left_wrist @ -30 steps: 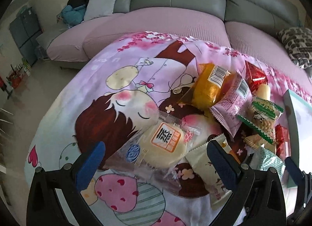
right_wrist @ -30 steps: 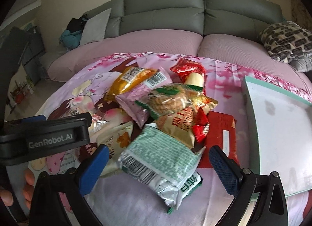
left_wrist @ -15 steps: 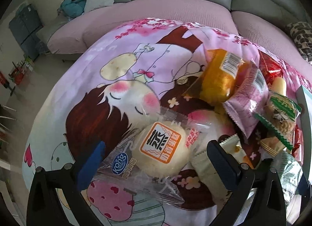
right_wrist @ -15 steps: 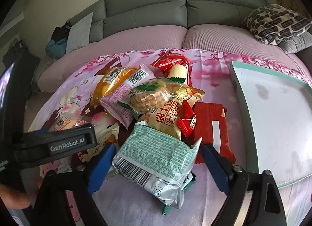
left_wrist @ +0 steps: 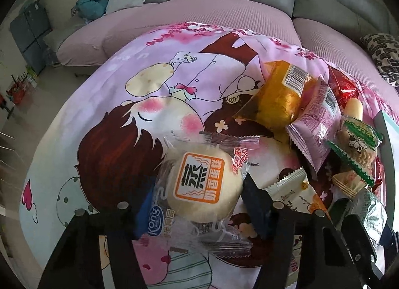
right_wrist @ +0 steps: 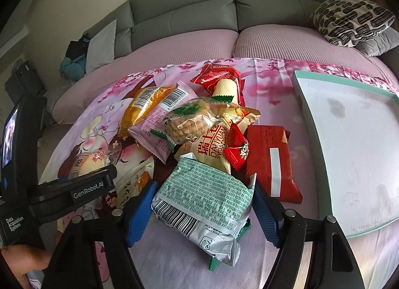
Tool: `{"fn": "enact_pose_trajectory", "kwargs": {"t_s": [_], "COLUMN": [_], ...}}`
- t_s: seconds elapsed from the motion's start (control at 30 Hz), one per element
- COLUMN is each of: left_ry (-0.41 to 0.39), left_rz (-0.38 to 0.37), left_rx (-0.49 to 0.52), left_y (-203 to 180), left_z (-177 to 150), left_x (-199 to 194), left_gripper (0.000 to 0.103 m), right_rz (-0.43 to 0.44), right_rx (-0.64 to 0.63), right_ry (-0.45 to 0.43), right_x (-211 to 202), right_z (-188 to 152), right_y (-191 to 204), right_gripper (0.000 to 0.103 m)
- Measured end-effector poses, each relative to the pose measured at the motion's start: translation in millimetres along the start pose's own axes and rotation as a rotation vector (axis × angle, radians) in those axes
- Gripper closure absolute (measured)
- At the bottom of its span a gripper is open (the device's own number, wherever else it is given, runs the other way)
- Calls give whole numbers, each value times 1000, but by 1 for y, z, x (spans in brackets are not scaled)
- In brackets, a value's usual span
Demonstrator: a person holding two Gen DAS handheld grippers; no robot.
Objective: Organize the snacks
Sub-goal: 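Grasp the round bun pack with the left tool while the right tool grasps the green wafer pack, then lift both held packs and carry them over the teal-rimmed tray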
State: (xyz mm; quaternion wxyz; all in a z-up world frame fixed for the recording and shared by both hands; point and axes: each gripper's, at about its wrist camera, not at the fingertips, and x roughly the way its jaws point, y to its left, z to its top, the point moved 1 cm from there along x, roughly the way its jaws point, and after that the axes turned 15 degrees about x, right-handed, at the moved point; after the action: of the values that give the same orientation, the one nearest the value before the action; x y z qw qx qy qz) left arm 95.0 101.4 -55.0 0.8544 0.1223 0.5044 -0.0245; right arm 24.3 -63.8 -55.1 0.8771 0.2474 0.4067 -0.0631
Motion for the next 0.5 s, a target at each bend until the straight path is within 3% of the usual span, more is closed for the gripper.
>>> {"fn": "enact_pose_trajectory", "kwargs": {"t_s": [0.5], "left_ry": [-28], "left_rz": [-35], "left_rx": [-52], "left_y": [9], "left_z": [-5], "left_x": [-9], "left_gripper": [46], "right_rz": [14], "right_rx": [3], "right_ry": [6], "right_x": [-4], "right_z": [1], "right_y": [-2], "right_gripper": [30]}}
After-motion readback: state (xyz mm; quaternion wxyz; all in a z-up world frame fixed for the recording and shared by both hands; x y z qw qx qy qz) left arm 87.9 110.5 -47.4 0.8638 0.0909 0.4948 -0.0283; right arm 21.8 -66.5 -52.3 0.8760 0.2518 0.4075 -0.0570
